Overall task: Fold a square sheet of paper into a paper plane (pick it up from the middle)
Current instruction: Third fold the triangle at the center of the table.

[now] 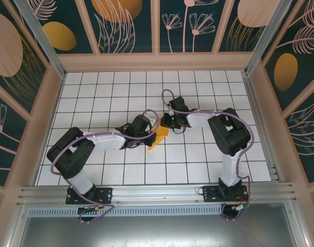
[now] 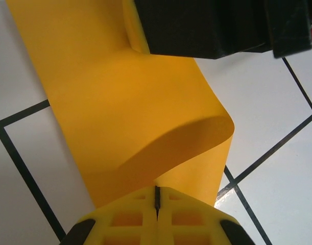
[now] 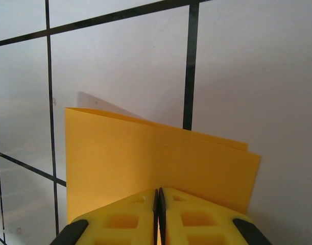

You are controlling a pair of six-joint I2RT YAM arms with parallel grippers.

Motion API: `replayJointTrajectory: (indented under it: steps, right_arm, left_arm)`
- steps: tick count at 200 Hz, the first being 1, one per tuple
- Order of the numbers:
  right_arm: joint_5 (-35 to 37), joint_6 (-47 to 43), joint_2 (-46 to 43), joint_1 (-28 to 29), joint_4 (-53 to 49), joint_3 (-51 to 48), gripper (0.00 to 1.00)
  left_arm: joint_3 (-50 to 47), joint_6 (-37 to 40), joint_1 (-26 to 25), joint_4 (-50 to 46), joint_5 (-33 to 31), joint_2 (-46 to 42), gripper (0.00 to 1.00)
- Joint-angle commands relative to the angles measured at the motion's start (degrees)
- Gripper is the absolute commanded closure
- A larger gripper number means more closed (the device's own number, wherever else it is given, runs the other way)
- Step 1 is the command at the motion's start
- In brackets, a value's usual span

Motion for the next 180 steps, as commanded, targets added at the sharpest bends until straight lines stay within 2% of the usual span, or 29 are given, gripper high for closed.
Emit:
replayJointTrajectory:
  steps: [1,180]
  right_arm:
    - [1.5,-1.6,1.1,0.3,-4.1,-1.8,0.86]
    - [1.8,0.1,0.3,0.4,-3.2,-3.2,0.85]
  left_arm:
    - [2.0,1.0,0.7,-1.0,-0.7,1.0,0.96]
    - [2.1,-0.2,0.9,-1.5,-3.9,4.2,0.94]
